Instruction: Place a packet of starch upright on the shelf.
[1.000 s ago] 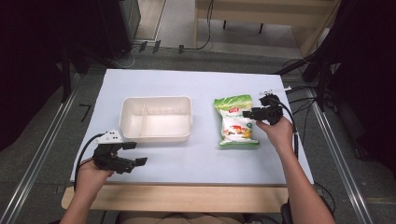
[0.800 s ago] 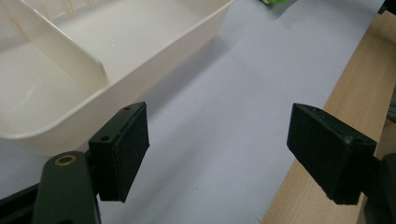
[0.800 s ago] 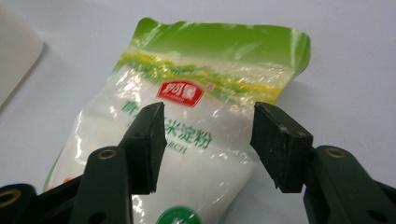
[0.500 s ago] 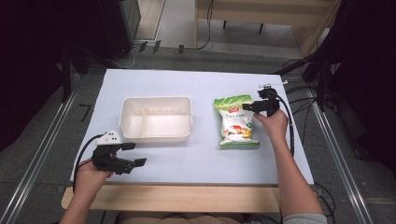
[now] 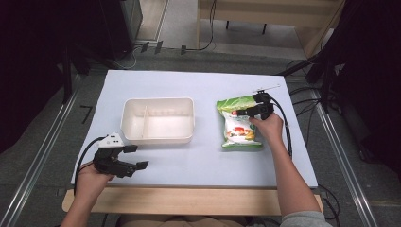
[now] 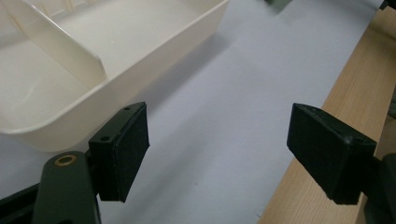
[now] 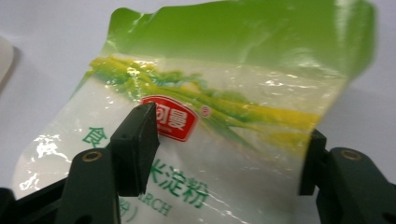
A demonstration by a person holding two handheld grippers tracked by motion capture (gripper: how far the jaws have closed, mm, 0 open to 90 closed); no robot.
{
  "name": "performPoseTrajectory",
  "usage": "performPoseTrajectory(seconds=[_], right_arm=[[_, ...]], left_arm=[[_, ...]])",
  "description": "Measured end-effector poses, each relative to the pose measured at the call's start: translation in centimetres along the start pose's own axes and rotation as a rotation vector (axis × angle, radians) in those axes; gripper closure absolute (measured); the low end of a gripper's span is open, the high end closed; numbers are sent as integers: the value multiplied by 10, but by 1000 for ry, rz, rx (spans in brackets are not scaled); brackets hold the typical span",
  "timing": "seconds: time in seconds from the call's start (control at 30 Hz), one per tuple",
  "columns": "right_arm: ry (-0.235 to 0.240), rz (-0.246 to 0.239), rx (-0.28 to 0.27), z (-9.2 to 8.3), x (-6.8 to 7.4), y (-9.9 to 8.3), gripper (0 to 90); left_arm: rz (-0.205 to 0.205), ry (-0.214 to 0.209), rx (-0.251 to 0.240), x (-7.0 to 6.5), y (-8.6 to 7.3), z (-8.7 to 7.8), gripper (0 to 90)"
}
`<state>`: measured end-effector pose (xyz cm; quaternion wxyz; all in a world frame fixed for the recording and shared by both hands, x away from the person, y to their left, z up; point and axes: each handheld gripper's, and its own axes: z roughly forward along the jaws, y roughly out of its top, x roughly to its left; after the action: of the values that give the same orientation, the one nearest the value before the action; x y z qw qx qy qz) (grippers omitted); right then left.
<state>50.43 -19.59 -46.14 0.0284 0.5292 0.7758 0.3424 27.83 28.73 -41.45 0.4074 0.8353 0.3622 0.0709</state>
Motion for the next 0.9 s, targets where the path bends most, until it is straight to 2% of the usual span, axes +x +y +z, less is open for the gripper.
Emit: performPoseTrajectory(seconds=[0.13,0.2,0.3,0.47,0.6,0.8,0.9], right_arm=[[7,1,14,3,6,0,431],[13,2,18,3,7,-1,501],[26,2,20,2,7,-2,665],[32,9,20,-1,7,-2,787],[24,-15,23,-4,10,-1,878],[21,-17,22,-9,13,1,890],[35,-18,6,-17,13,2,891]], left_arm=[[1,-4,0,0,0,1,216],[0,-5,0,0,0,1,216],[1,-3,4,0,0,1,216],[1,-2,3,0,0,1,216],[5,-2,9,-1,0,1,216],[2,1,4,0,0,0,216],[4,0,5,0,0,0,216]])
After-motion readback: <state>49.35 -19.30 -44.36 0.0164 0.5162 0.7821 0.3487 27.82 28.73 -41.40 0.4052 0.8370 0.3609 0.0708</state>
